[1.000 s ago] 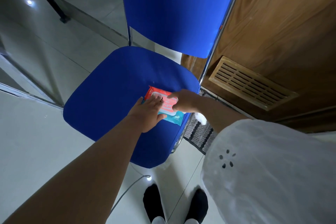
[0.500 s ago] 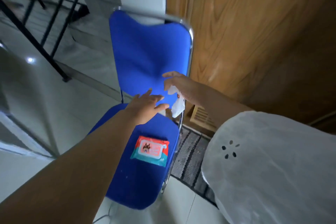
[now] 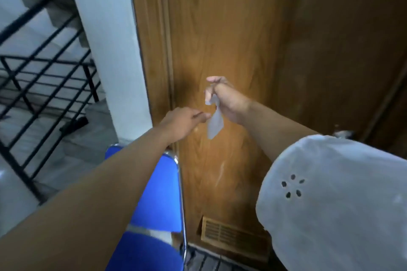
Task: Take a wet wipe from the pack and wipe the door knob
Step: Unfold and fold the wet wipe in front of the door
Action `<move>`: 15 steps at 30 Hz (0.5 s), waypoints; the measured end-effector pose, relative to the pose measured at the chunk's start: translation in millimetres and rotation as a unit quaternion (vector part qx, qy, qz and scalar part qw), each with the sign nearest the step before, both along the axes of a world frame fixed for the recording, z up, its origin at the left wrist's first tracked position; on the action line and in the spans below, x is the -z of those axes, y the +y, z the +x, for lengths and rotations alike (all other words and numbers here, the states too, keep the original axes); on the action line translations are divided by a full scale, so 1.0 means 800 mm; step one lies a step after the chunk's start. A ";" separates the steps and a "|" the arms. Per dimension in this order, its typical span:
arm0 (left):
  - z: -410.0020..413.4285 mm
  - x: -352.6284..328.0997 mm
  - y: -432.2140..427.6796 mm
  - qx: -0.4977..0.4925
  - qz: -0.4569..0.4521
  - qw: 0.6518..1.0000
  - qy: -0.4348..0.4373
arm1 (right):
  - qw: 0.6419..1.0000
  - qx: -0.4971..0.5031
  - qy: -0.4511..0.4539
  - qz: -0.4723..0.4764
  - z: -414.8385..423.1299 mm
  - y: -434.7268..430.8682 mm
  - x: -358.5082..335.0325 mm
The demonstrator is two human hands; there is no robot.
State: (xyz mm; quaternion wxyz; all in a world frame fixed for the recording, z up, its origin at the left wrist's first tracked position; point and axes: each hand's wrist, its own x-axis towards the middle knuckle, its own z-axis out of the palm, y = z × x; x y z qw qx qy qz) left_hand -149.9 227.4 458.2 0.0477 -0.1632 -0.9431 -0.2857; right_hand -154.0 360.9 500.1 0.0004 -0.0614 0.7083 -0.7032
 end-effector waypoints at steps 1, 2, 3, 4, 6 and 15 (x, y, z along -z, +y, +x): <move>-0.001 -0.020 0.013 0.005 0.015 1.000 0.006 | 1.000 0.010 0.010 0.008 0.003 0.012 -0.019; -0.002 -0.039 0.026 0.010 0.030 0.999 0.014 | 1.000 0.018 0.018 0.017 0.006 0.025 -0.037; 0.000 -0.058 0.040 0.013 0.046 0.999 0.019 | 0.999 0.019 0.024 0.025 0.012 0.036 -0.054; 0.002 -0.075 0.055 0.017 0.062 0.998 0.022 | 0.999 0.018 0.027 0.031 0.019 0.047 -0.069; 0.004 -0.110 0.088 0.033 0.079 0.996 0.025 | 0.998 0.018 0.039 0.037 0.032 0.073 -0.101; 0.036 -0.206 0.188 0.112 0.091 0.989 -0.030 | 0.992 0.092 0.072 0.039 0.087 0.162 -0.173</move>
